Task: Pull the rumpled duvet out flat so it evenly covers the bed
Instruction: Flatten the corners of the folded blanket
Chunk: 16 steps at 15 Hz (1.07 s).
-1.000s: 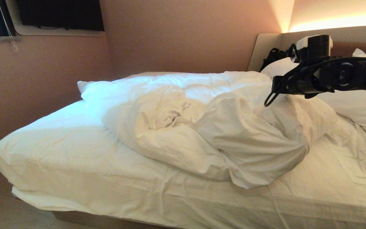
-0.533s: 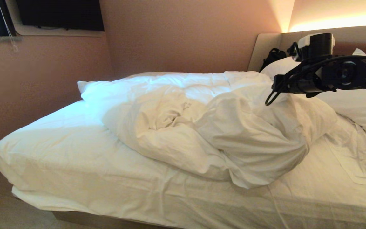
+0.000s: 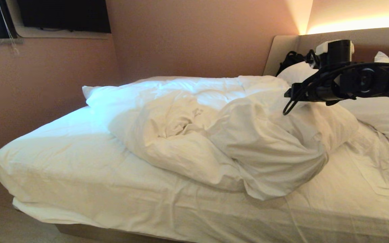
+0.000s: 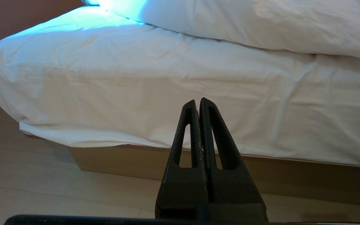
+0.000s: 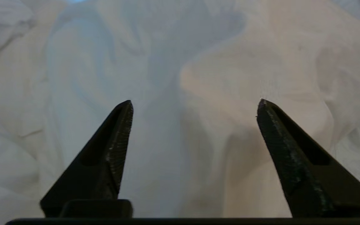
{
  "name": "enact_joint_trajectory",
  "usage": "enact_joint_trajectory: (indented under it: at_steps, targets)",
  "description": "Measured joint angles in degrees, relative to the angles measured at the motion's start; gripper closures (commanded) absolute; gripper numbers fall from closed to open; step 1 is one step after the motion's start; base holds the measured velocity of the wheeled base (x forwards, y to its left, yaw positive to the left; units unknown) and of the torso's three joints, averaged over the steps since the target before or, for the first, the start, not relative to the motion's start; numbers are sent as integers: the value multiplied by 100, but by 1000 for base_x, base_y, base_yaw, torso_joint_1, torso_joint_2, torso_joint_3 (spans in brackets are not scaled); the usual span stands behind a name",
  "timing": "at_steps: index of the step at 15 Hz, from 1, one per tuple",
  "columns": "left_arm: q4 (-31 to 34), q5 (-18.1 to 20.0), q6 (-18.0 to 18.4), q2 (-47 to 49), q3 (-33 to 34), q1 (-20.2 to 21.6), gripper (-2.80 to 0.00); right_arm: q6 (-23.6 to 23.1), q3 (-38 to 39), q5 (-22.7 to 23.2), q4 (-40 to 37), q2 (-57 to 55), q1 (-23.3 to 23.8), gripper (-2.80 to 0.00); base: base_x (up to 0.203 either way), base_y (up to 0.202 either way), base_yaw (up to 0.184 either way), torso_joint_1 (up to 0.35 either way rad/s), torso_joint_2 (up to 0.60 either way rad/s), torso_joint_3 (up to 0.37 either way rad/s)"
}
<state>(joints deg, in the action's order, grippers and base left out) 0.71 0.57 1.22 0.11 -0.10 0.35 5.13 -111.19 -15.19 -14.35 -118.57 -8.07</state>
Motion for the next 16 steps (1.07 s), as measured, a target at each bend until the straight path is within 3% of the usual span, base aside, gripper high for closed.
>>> enact_joint_trajectory:
  at_steps: [16]
  targets:
    - [-2,4,-2,0,0,2,0,-976,0,4,63,-943,143,-280,0,0,0,0,0,0]
